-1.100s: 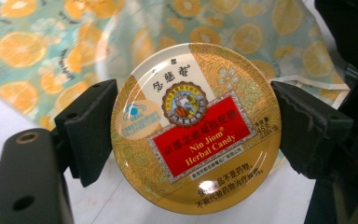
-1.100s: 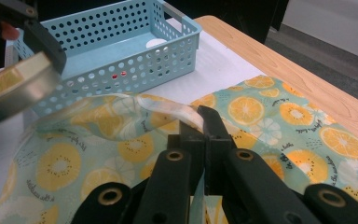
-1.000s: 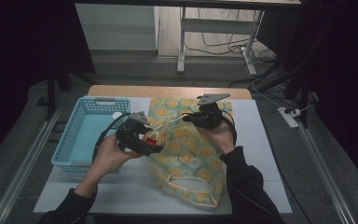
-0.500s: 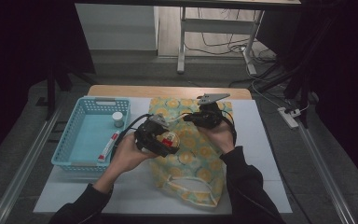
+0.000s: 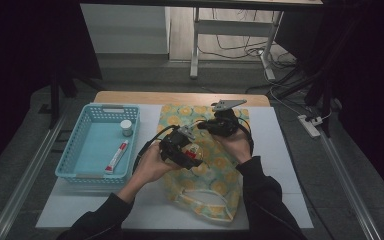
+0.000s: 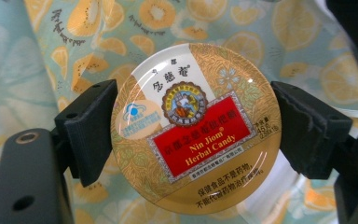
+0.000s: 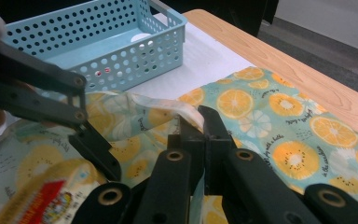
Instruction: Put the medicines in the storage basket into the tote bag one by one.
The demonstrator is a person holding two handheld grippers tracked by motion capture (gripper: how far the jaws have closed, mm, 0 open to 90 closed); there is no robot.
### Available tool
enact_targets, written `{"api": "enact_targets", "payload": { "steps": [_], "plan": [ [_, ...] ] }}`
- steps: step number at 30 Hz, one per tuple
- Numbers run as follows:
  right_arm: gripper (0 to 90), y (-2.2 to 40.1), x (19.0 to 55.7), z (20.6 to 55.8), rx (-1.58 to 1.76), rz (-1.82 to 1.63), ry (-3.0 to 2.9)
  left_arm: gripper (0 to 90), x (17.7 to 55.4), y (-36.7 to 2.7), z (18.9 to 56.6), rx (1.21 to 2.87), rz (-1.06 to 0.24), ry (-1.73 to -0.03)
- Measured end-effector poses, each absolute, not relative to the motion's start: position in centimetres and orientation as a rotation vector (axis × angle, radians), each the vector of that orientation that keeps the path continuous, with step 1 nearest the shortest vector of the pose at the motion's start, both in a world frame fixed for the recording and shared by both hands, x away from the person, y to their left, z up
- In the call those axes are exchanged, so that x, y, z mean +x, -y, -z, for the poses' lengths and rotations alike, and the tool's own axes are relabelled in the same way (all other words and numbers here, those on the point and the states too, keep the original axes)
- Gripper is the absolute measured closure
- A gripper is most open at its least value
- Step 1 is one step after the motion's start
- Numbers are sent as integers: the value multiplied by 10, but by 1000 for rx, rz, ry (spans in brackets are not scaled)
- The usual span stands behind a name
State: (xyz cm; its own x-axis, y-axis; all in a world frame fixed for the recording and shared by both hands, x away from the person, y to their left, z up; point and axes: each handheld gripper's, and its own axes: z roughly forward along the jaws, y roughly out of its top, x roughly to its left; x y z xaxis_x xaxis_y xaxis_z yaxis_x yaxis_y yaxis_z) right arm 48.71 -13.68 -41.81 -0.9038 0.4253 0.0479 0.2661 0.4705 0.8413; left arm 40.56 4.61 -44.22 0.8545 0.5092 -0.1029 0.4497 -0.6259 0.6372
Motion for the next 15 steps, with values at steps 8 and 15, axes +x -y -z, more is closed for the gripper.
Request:
{"api": "enact_targets", "payload": {
  "steps": [8,15],
  "plan": [
    [899,137,491,424,623,-1393,-2544,204,415,-33,463,2386,-124,-687],
    [898,137,493,428,629,-1380,-2543,204,427,-29,482,2413,-160,-705]
  ]
}}
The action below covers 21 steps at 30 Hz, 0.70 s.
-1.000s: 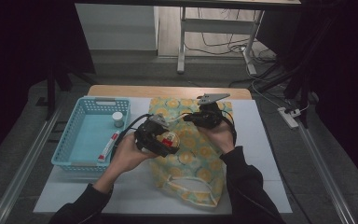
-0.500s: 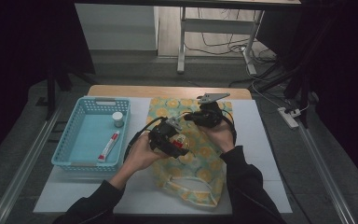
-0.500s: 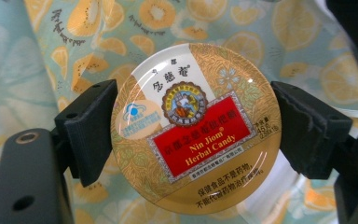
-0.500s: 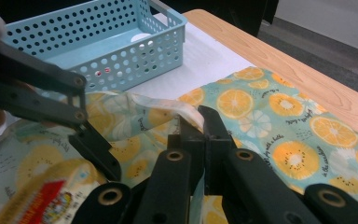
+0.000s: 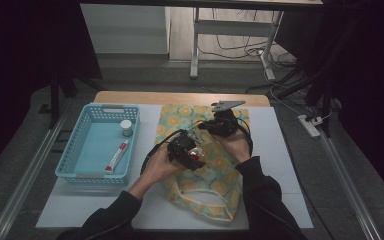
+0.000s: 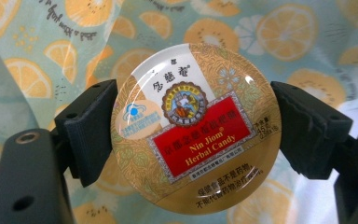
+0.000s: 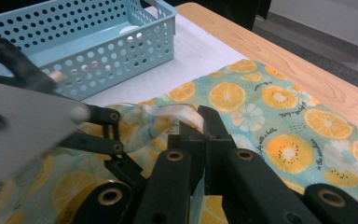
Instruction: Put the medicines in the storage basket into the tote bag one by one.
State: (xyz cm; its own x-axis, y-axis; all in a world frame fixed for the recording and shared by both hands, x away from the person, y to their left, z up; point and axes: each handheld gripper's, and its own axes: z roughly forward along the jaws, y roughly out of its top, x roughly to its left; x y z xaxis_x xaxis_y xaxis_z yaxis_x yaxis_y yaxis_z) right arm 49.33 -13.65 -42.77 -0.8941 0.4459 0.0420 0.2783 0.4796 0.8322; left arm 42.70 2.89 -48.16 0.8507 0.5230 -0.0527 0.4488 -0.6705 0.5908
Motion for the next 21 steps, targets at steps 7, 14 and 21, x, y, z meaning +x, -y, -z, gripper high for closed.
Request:
{"api": "enact_targets", "payload": {
  "steps": [7,14,21],
  "plan": [
    [899,136,496,432,637,-1363,-2543,203,437,-22,500,2423,-157,-720],
    [898,137,497,435,644,-1350,-2544,203,444,-19,513,2433,-168,-741],
    [898,136,498,437,637,-1333,-2548,200,449,-20,521,2371,-135,-769]
  ]
}}
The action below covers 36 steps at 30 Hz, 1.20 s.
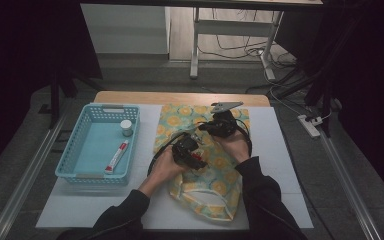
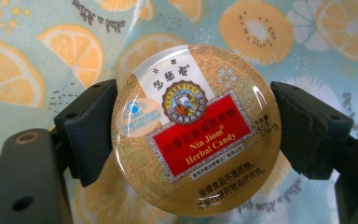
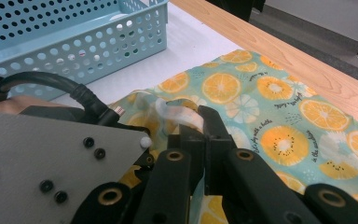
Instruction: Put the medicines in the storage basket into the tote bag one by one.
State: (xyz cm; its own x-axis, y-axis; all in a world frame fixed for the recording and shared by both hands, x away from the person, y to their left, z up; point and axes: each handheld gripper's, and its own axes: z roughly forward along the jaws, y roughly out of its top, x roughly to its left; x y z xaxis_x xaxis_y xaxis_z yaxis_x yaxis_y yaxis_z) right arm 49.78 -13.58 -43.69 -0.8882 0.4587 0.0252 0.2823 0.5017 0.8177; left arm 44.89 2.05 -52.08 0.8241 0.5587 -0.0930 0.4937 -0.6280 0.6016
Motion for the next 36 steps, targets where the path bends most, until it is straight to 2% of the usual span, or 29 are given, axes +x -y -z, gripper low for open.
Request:
{"api": "enact_targets", "payload": {
  "steps": [11,23,36],
  "plan": [
    [898,136,497,436,635,-1341,-2547,127,444,-25,512,2342,-149,-789],
    [898,136,497,436,638,-1346,-2547,14,428,-45,488,2218,-74,-803],
    [898,136,497,437,634,-1340,-2555,9,410,-73,471,2173,-104,-793]
  ]
}}
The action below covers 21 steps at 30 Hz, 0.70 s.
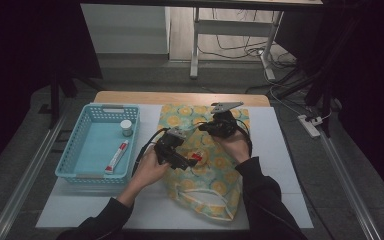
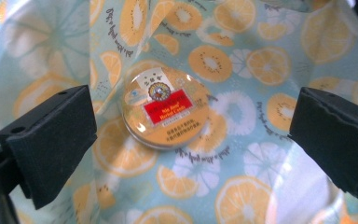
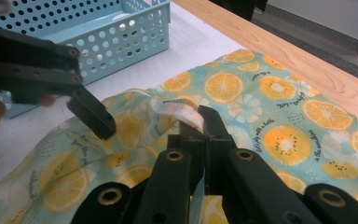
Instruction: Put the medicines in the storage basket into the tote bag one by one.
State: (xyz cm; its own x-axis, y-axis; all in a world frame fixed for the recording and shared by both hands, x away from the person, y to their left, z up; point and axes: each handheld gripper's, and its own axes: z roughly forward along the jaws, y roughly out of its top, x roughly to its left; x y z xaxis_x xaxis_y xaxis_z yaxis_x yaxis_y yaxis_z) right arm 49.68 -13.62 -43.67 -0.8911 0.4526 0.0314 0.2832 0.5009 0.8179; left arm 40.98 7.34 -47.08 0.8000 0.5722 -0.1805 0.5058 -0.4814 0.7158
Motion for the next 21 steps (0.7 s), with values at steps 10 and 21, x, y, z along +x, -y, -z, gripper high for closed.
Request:
{"api": "enact_targets", "payload": {
  "steps": [10,21],
  "plan": [
    [898,136,496,437,620,-1353,-2560,16,402,-98,461,2142,-84,-796],
    [898,137,494,436,614,-1352,-2566,12,395,-128,457,2122,-79,-833]
  ]
}}
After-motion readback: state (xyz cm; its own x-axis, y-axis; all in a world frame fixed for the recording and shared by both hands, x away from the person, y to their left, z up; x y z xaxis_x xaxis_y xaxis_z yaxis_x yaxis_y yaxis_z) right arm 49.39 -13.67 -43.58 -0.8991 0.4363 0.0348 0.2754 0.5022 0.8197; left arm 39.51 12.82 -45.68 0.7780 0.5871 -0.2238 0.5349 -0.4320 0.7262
